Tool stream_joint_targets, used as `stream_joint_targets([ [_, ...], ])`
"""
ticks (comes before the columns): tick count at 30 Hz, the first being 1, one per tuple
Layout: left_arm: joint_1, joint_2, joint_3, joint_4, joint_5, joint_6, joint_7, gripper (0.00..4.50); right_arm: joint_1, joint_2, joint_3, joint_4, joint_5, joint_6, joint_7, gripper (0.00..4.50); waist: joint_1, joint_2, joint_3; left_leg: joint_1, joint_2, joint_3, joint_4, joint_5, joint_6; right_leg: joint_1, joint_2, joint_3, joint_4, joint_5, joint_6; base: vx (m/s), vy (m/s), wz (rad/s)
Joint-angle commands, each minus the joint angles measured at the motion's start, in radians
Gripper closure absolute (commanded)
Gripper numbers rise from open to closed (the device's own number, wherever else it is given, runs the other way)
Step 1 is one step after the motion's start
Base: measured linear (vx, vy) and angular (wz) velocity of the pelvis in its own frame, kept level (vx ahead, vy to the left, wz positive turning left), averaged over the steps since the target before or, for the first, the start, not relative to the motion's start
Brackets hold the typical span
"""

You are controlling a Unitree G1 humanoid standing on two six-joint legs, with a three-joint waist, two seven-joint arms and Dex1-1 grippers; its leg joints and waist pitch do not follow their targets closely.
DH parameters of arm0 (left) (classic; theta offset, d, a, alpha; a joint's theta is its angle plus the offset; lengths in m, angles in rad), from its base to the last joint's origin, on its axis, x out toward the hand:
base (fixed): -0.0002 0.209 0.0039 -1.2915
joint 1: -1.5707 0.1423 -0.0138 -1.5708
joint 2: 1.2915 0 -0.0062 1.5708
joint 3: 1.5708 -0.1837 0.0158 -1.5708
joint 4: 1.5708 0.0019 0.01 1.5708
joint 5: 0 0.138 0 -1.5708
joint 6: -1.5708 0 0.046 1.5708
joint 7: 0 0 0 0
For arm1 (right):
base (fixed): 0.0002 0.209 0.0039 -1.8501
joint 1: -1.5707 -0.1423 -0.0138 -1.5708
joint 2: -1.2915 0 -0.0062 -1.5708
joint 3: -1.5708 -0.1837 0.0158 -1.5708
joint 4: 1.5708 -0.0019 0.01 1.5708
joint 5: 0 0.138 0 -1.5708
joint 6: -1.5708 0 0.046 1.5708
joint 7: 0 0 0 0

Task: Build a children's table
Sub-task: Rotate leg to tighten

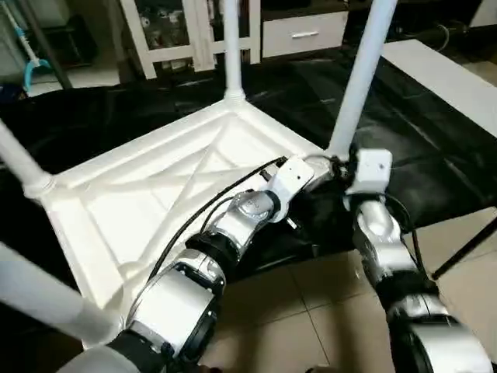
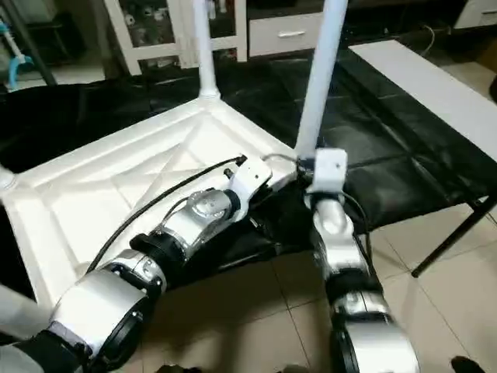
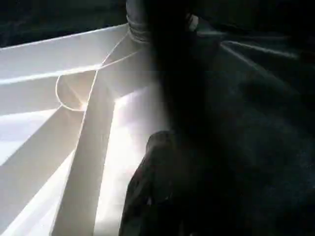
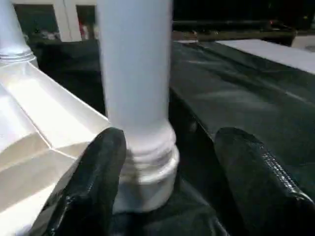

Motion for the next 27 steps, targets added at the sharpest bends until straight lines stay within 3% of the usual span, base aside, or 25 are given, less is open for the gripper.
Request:
stream_joint_targets([
  [1,-0.012,0.011,-0.011,0.006,0.024,-0.045,-0.011,4.5,0.088,-0.016,0.016,-0.142,-0.013,0.038,0.028,0.96,0.001,-0.008,-0.08,0.049,0.051,-0.039,-0.062,-0.087,0.198,0.049,-0.019,0.006,-0.05,0.047,-0.246,0.0,0.0,0.0],
  [2,-0.009,0.012,-0.022,0.01,0.036,-0.067,-0.031,4.5,0.156,-0.032,0.028,-0.226,-0.026,0.074,0.039,0.89,0.006,-0.007,-0.078,0.051,0.053,-0.038,-0.066,-0.102,0.194,0.048,-0.02,0.006,-0.057,0.032,-0.237,0.0,0.0,0.0],
  [4,-0.007,0.012,-0.036,0.011,0.048,-0.091,-0.05,4.5,0.212,-0.053,0.041,-0.287,-0.046,0.111,0.047,0.8,0.007,-0.01,-0.078,0.051,0.052,-0.039,-0.069,-0.142,0.168,0.049,-0.02,0.005,-0.06,-0.006,-0.235,0.0,0.0,0.0],
  [6,-0.008,0.009,-0.046,0.013,0.056,-0.107,-0.065,4.5,0.264,-0.07,0.04,-0.34,-0.059,0.146,0.047,0.6,0.002,0.0,-0.072,0.048,0.048,-0.039,-0.074,-0.203,0.144,0.046,-0.02,0.006,-0.068,-0.08,-0.228,0.0,0.0,0.0],
  [8,-0.01,0.002,-0.047,0.016,0.055,-0.117,-0.078,4.5,0.301,-0.075,0.033,-0.387,-0.057,0.161,0.046,0.49,-0.002,-0.003,-0.07,0.05,0.049,-0.038,-0.077,-0.245,0.129,0.042,-0.019,0.007,-0.075,-0.128,-0.22,0.0,0.0,0.0],
  [9,-0.011,-0.001,-0.05,0.017,0.056,-0.125,-0.083,4.5,0.313,-0.078,0.033,-0.405,-0.058,0.169,0.048,0.26,-0.005,0.003,-0.067,0.047,0.047,-0.039,-0.079,-0.26,0.125,0.042,-0.019,0.006,-0.079,-0.151,-0.21,0.0,0.0,0.0],
  [12,-0.002,-0.009,-0.062,0.008,0.059,-0.167,-0.138,4.5,0.356,-0.082,0.032,-0.486,-0.042,0.202,0.069,0.11,-0.004,0.006,-0.068,0.047,0.049,-0.042,-0.079,-0.243,0.129,0.04,-0.019,0.007,-0.078,-0.143,-0.194,0.0,0.0,0.0],
  [14,0.009,-0.012,-0.071,0.004,0.061,-0.205,-0.197,4.5,0.388,-0.089,0.034,-0.553,-0.038,0.245,0.078,0.05,0.0,0.009,-0.073,0.047,0.049,-0.043,-0.075,-0.191,0.152,0.04,-0.02,0.007,-0.07,-0.077,-0.199,0.0,0.0,0.0],
  [17,0.026,-0.014,-0.107,-0.001,0.075,-0.276,-0.301,4.5,0.434,-0.098,0.031,-0.627,-0.046,0.302,0.075,0.05,0.01,0.011,-0.072,0.05,0.051,-0.041,-0.074,-0.164,0.174,0.039,-0.022,0.007,-0.071,-0.056,-0.2,0.0,0.0,0.0],
  [19,0.023,-0.015,-0.11,0.002,0.08,-0.279,-0.297,4.5,0.441,-0.098,0.03,-0.639,-0.046,0.313,0.073,0.05,0.012,0.012,-0.072,0.051,0.051,-0.041,-0.076,-0.181,0.168,0.039,-0.023,0.007,-0.072,-0.078,-0.199,0.0,0.0,0.0],
  [20,0.011,-0.015,-0.107,0.011,0.087,-0.282,-0.265,4.5,0.448,-0.098,0.033,-0.654,-0.051,0.327,0.073,0.05,0.011,0.018,-0.071,0.054,0.052,-0.042,-0.08,-0.213,0.15,0.038,-0.021,0.007,-0.075,-0.114,-0.191,0.0,0.0,0.0],
  [23,-0.011,-0.009,-0.1,0.026,0.1,-0.286,-0.205,4.5,0.455,-0.098,0.04,-0.676,-0.057,0.345,0.079,0.05,0.003,0.016,-0.07,0.049,0.051,-0.045,-0.083,-0.23,0.13,0.041,-0.022,0.006,-0.075,-0.117,-0.181,0.0,0.0,0.0],
  [27,-0.033,0.018,-0.07,0.043,0.1,-0.297,-0.15,4.5,0.463,-0.099,0.052,-0.716,-0.06,0.389,0.097,0.05,-0.012,0.014,-0.071,0.045,0.048,-0.046,-0.082,-0.233,0.133,0.044,-0.024,0.005,-0.076,-0.122,-0.175,0.0,0.0,0.0],
])
